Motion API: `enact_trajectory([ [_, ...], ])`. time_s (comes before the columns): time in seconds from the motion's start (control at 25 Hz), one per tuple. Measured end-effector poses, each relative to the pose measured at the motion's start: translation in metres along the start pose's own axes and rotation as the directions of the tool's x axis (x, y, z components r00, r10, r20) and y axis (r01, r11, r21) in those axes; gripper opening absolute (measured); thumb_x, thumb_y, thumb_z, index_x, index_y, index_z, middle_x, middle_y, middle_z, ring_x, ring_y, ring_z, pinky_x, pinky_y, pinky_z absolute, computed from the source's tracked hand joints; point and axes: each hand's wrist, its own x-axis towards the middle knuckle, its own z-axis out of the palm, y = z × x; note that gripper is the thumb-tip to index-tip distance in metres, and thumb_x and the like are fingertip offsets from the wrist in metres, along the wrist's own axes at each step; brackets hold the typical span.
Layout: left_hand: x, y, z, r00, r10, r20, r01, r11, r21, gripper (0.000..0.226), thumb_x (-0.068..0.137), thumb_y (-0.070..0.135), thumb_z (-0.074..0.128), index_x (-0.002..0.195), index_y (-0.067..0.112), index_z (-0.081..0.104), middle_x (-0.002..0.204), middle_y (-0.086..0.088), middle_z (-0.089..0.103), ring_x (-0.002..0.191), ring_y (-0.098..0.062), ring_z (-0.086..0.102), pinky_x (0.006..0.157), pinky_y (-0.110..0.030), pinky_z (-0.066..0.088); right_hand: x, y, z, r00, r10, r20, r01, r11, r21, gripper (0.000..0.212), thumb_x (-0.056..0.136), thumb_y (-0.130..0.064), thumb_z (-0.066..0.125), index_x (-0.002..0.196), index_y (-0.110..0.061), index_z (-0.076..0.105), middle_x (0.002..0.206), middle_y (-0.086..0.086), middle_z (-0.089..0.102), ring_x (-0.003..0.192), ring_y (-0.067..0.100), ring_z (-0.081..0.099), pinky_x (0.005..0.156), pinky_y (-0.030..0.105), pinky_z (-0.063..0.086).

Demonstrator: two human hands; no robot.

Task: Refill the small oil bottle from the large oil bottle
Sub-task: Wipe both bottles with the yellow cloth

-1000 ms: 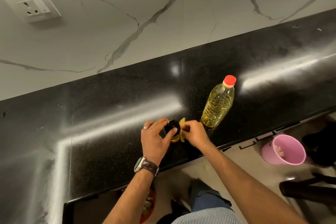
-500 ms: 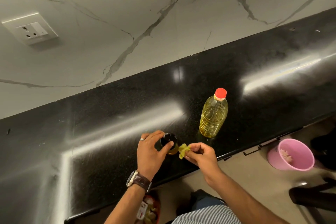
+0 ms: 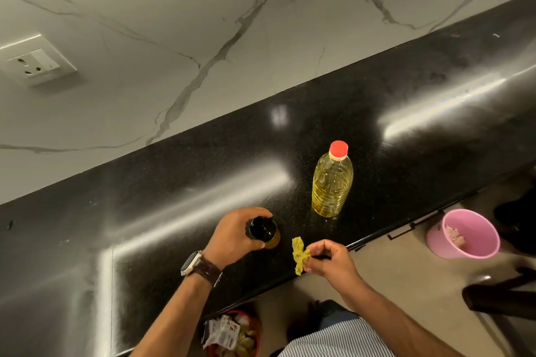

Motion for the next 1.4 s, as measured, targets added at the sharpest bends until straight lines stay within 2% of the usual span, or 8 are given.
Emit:
enact_trajectory([
  [0.24, -0.007, 0.011, 0.015, 0.974, -0.063, -0.216, 0.074, 0.996, 0.042, 0.057, 0.064, 0.048, 0.090, 0.116, 0.041, 0.069, 0.114, 0.023, 0.068, 0.106, -0.003, 0.062, 0.091, -0.037, 0.056, 0.001, -0.008, -0.003, 0.999, -0.039, 0.022, 0.039, 0.999, -0.020, 0.021, 0.081, 0.008, 0.080, 0.098, -0.001, 0.072, 0.104, 0.019, 0.072, 0.096, 0.028, 0.075, 0.075, 0.032, 0.063],
  [0.48, -0.011, 0.036, 0.043, 0.830, -0.216, -0.514, 0.314, 0.943, 0.111, 0.050, 0.070, 0.063, 0.084, 0.097, 0.027, 0.061, 0.091, 0.012, 0.062, 0.075, -0.011, 0.058, 0.063, -0.028, 0.048, 0.002, -0.006, 0.002, 0.998, -0.034, 0.045, 0.034, 0.999, 0.002, 0.021, 0.083, 0.008, 0.078, 0.101, 0.000, 0.071, 0.101, 0.014, 0.074, 0.092, 0.023, 0.077, 0.075, 0.031, 0.062],
  [0.64, -0.014, 0.045, 0.047, 0.754, -0.338, -0.564, 0.444, 0.894, 0.059, 0.061, 0.073, 0.084, 0.068, 0.097, 0.028, 0.059, 0.095, 0.012, 0.061, 0.075, -0.012, 0.061, 0.063, -0.033, 0.053, 0.012, -0.010, 0.014, 0.996, -0.075, 0.040, 0.076, 0.997, -0.005, 0.019, 0.083, 0.005, 0.080, 0.098, -0.004, 0.074, 0.101, 0.012, 0.078, 0.099, 0.028, 0.076, 0.081, 0.038, 0.064],
  [0.8, -0.032, 0.026, 0.030, 0.838, -0.210, -0.504, 0.166, 0.977, -0.132, 0.048, 0.078, 0.042, 0.088, 0.120, 0.025, 0.071, 0.113, 0.016, 0.066, 0.096, -0.006, 0.066, 0.074, -0.032, 0.060, 0.027, -0.021, 0.031, 0.979, -0.205, -0.001, 0.203, 0.967, -0.151, 0.022, 0.081, 0.001, 0.083, 0.090, -0.018, 0.077, 0.106, -0.002, 0.078, 0.096, 0.017, 0.076, 0.088, 0.033, 0.062],
  [0.92, -0.037, 0.018, 0.021, 0.905, -0.128, -0.405, 0.071, 0.986, -0.153, 0.048, 0.074, 0.009, 0.092, 0.113, 0.032, 0.076, 0.105, 0.019, 0.070, 0.091, -0.007, 0.068, 0.073, -0.031, 0.061, 0.037, -0.040, 0.052, 0.941, -0.331, 0.070, 0.336, 0.891, -0.304, 0.030, 0.084, 0.005, 0.076, 0.097, -0.023, 0.079, 0.105, -0.009, 0.078, 0.098, 0.006, 0.074, 0.094, 0.024, 0.058],
  [1.04, -0.034, 0.019, 0.022, 0.898, -0.118, -0.423, 0.089, 0.992, -0.087, 0.049, 0.069, 0.005, 0.094, 0.106, 0.033, 0.076, 0.094, 0.021, 0.070, 0.085, -0.008, 0.065, 0.071, -0.021, 0.055, 0.042, -0.053, 0.071, 0.886, -0.437, 0.158, 0.460, 0.777, -0.429, 0.033, 0.087, 0.008, 0.068, 0.105, -0.016, 0.081, 0.106, -0.008, 0.079, 0.101, -0.001, 0.072, 0.092, 0.012, 0.054],
  [1.16, -0.033, 0.016, 0.022, 0.897, -0.120, -0.425, 0.101, 0.993, -0.066, 0.046, 0.069, 0.009, 0.095, 0.103, 0.034, 0.076, 0.091, 0.022, 0.068, 0.083, -0.007, 0.064, 0.070, -0.014, 0.049, 0.051, -0.040, 0.073, 0.874, -0.451, 0.178, 0.472, 0.706, -0.528, 0.034, 0.088, 0.005, 0.068, 0.111, -0.016, 0.081, 0.107, -0.007, 0.079, 0.100, 0.002, 0.073, 0.090, 0.018, 0.057],
  [1.4, -0.032, 0.024, 0.018, 0.908, -0.123, -0.401, 0.123, 0.992, -0.027, 0.038, 0.074, 0.013, 0.092, 0.106, 0.027, 0.079, 0.096, 0.016, 0.071, 0.088, -0.001, 0.063, 0.075, -0.024, 0.056, 0.053, -0.054, 0.074, 0.886, -0.446, 0.125, 0.447, 0.753, -0.483, 0.038, 0.082, 0.011, 0.070, 0.103, -0.018, 0.082, 0.096, -0.011, 0.079, 0.091, -0.001, 0.073, 0.086, 0.019, 0.059],
])
